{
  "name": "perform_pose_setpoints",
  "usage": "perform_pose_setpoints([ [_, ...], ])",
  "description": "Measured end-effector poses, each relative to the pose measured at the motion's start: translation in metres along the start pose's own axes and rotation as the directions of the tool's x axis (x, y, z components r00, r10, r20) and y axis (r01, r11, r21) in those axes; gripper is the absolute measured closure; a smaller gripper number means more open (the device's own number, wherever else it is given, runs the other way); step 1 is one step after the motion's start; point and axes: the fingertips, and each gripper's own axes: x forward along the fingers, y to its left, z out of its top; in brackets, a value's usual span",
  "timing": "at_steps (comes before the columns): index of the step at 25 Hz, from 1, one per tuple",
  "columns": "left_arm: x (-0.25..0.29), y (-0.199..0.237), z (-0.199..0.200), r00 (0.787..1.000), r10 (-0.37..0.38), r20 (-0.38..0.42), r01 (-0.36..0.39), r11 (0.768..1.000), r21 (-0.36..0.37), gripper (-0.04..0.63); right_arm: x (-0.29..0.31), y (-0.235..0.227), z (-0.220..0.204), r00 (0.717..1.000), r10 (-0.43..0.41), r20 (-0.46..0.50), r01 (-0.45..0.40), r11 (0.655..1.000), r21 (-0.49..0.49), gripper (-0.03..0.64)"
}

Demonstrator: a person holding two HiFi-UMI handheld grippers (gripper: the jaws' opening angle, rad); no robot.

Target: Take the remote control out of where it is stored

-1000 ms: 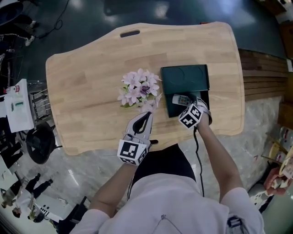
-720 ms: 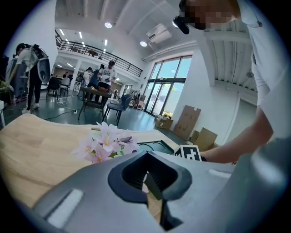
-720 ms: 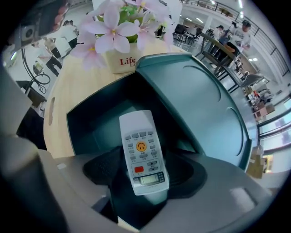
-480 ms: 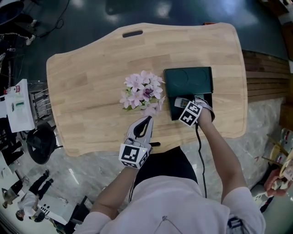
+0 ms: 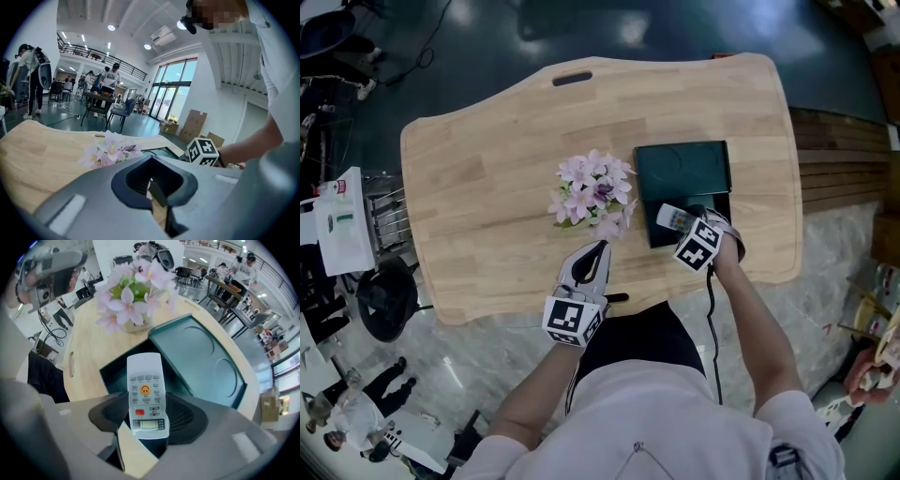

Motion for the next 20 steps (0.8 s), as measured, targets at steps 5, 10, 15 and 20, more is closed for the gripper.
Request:
perform_pose_setpoints([
  [5,-0.002,-0.013,0.024,0.999,-0.015,0.034,0.014,0.999,0.041,0.594,-0.061,-0.010,0.020,0.980,-0.060,0.190,0.037,0.991,0.126,0.342],
  [10,-0.013,-0.035,0.060,0.997,-0.033,0.071,0.026,0.995,0.092,0.594,-0.147,-0.015,0.043,0.901,-0.142,0.409,0.037,0.966,0.255,0.342],
  [15,-0.018,-0.064,0.112,0.986,-0.086,0.143,0.059,0.982,0.181,0.594,-0.237,-0.026,0.057,0.776,-0.253,0.577,0.036,0.932,0.360,0.342],
  [20,-0.029,-0.092,0.157,0.969,-0.124,0.216,0.069,0.967,0.246,0.594,-0.314,-0.025,0.053,0.594,-0.358,0.720,-0.042,0.880,0.472,0.341],
])
